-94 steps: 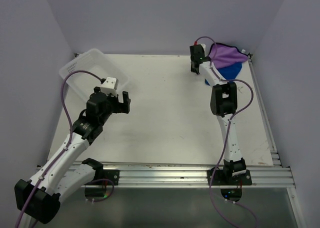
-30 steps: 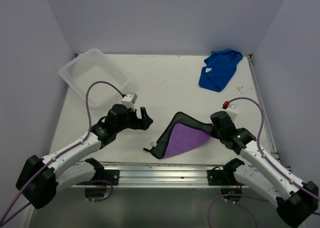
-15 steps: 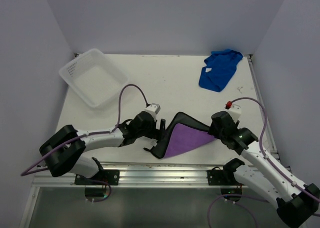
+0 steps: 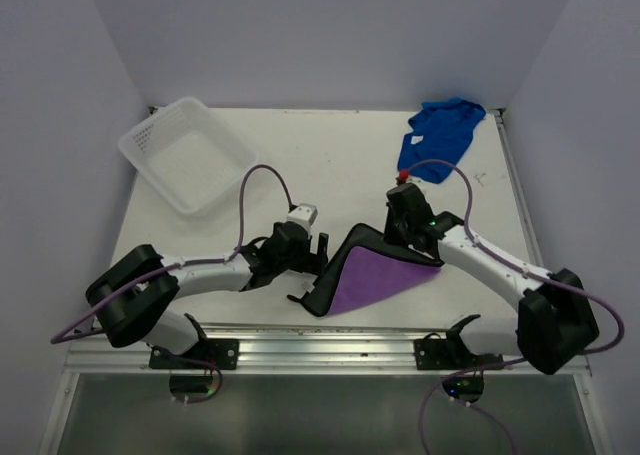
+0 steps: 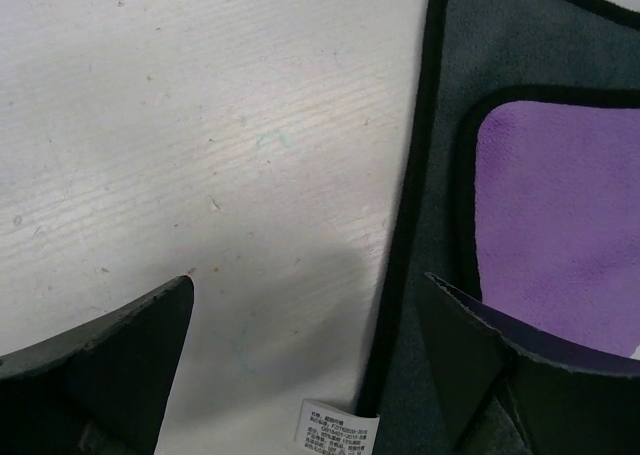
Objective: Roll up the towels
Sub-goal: Flatten the towel
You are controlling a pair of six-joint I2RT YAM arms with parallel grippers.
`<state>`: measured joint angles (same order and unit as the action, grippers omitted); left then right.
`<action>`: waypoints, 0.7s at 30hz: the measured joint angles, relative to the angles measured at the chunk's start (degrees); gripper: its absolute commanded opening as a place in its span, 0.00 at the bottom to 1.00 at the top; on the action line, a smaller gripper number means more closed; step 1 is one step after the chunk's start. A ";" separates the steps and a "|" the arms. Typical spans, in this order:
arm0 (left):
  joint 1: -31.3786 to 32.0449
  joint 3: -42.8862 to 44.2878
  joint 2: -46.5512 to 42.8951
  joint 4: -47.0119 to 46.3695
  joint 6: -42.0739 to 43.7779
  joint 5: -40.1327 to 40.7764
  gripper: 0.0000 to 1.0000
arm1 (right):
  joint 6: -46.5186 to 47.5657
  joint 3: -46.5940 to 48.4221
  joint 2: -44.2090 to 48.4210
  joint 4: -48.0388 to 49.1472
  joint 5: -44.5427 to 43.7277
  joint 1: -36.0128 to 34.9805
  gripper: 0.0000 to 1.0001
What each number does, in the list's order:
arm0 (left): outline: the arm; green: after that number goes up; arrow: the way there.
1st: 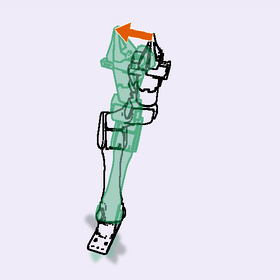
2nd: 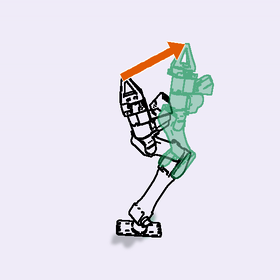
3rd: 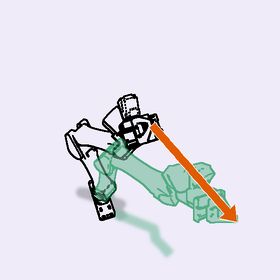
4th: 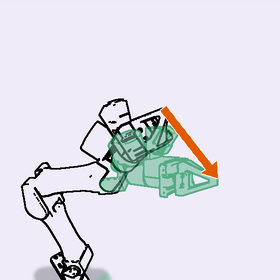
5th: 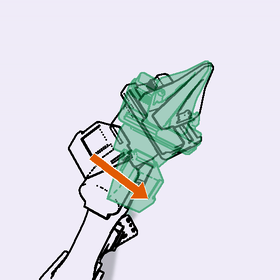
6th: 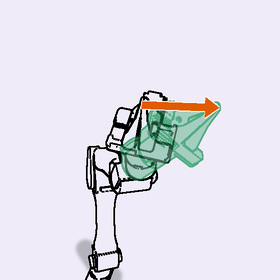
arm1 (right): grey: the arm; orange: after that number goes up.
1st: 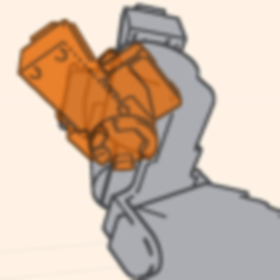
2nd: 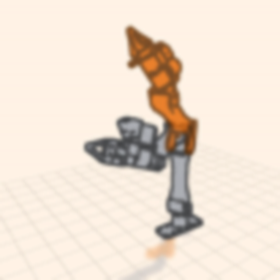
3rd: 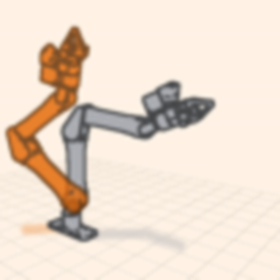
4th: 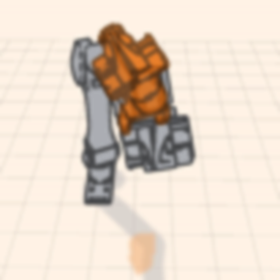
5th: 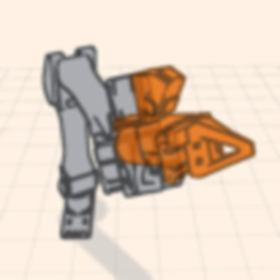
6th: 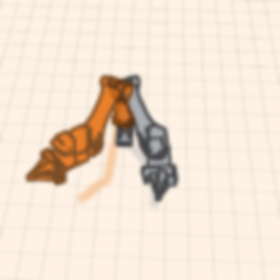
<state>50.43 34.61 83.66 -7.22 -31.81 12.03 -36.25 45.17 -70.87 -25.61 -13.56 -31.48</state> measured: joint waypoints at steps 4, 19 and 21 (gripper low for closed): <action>0.00 -0.24 -1.31 0.22 0.20 0.66 1.00 | 1.60 4.11 -9.84 4.76 4.42 0.00 0.02; 0.00 -1.11 -17.00 5.51 1.42 6.38 1.00 | 2.43 13.84 -29.81 8.66 13.20 -1.07 0.03; 0.00 -1.11 -18.47 6.43 1.42 6.82 1.00 | 2.45 15.26 -31.63 8.59 13.40 -1.25 0.04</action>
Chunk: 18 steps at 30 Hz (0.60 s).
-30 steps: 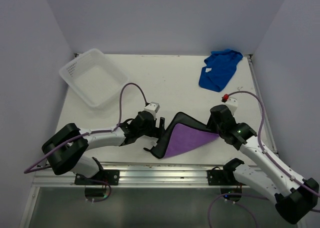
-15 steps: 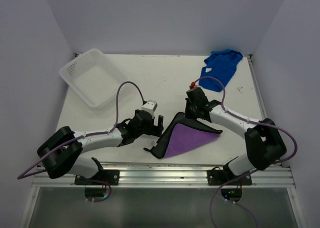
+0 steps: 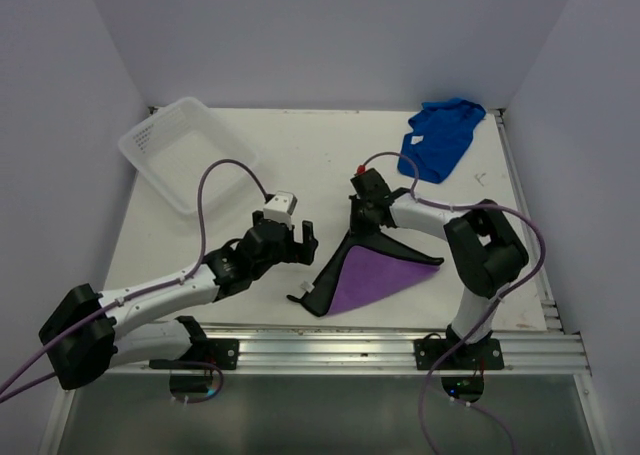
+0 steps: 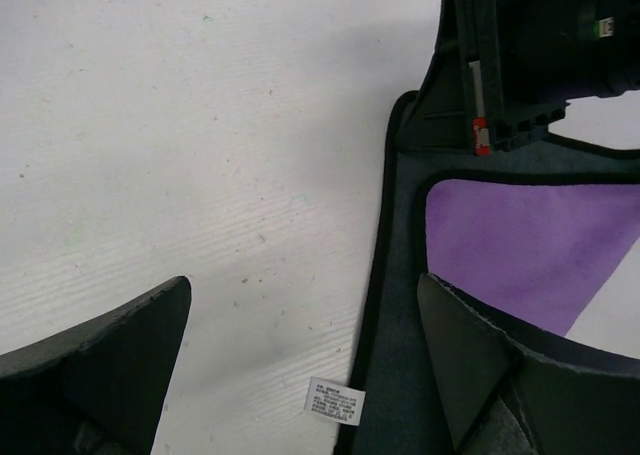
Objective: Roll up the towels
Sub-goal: Flatten the towel
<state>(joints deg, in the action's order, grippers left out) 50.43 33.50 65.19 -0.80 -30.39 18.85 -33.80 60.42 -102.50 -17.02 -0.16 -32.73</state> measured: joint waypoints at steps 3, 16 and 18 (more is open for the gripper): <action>0.00 -0.02 -2.69 0.94 0.07 1.16 0.99 | -0.02 3.48 -3.06 0.00 0.83 -0.17 0.04; -0.13 -1.81 -7.41 5.01 0.17 5.92 1.00 | 1.57 30.01 -22.21 -1.95 5.31 -3.23 0.10; -0.17 -2.03 -7.41 5.22 0.20 6.16 0.99 | 2.67 35.06 -25.33 -3.21 6.80 -4.15 0.12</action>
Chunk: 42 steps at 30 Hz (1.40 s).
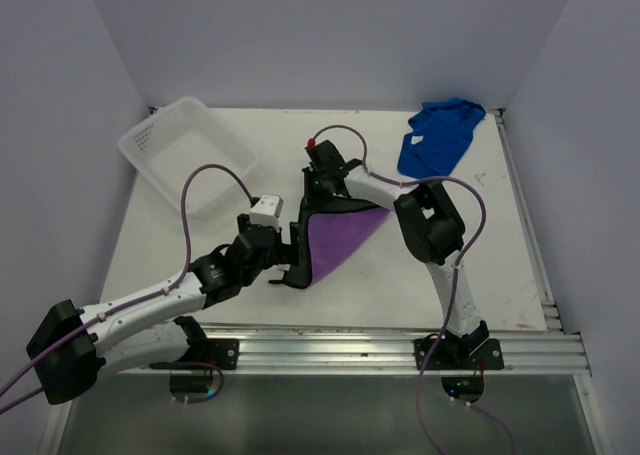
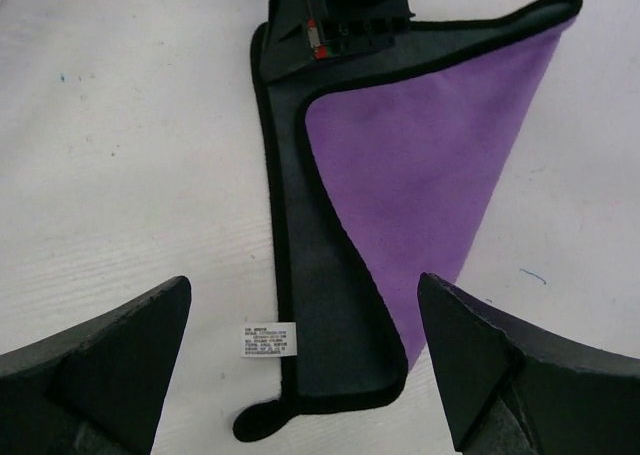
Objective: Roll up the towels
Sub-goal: Flatten the towel
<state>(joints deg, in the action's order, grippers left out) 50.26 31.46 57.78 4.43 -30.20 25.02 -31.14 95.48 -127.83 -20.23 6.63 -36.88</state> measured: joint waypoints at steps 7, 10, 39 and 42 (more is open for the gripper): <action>-0.37 -0.11 -0.44 1.60 -0.09 0.63 1.00 | 4.07 6.43 -2.82 -4.70 3.56 -1.97 0.39; -0.37 -0.11 -1.81 2.56 -0.28 0.61 1.00 | 5.05 5.55 -0.85 -6.12 3.61 -1.33 0.45; -0.37 -4.79 -13.62 5.46 -2.40 -2.54 1.00 | 1.62 -4.31 7.10 -10.88 -9.09 -8.13 0.36; -0.37 -5.14 -13.77 5.49 -2.40 -2.60 0.99 | 1.57 -3.54 6.54 -11.74 -10.43 -8.28 0.34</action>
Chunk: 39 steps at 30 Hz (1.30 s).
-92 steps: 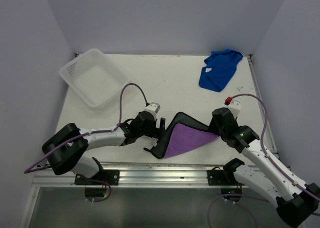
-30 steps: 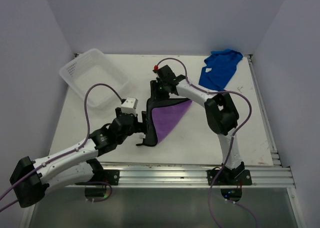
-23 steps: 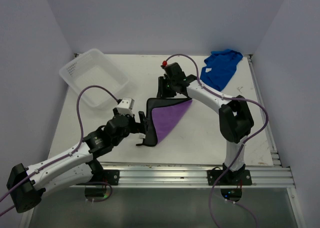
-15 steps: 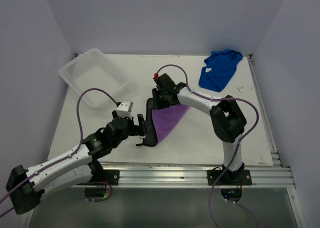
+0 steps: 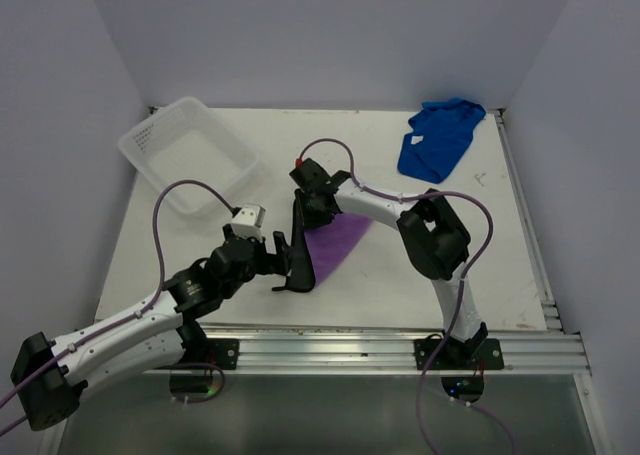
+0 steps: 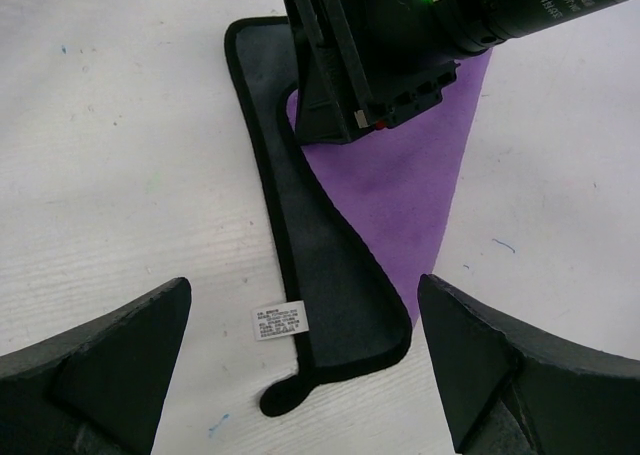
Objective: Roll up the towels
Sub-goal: Flatten the towel
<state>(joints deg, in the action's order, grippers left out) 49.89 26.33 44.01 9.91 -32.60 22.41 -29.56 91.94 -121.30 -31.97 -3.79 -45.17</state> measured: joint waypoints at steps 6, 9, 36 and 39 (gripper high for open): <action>0.00 -0.66 -0.09 -0.55 -0.02 -0.52 1.00 | -0.04 0.35 -1.01 -1.05 -1.62 -0.22 0.24; 0.00 -1.33 -0.11 -0.59 -0.35 -0.79 1.00 | -0.17 0.42 -1.42 -1.09 -1.86 -0.22 0.16; 0.00 -4.26 -1.14 -1.40 -3.52 -1.20 1.00 | -7.45 -25.18 25.68 8.52 -6.95 -0.04 0.00; 0.00 -4.92 -0.48 -1.68 -4.33 -1.42 1.00 | -10.03 -36.30 33.81 14.97 -8.96 -0.04 0.00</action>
<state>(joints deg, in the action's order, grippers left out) 49.89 21.41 43.53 8.23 -36.93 20.99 -39.59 55.64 -87.48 -16.99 -12.75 -45.21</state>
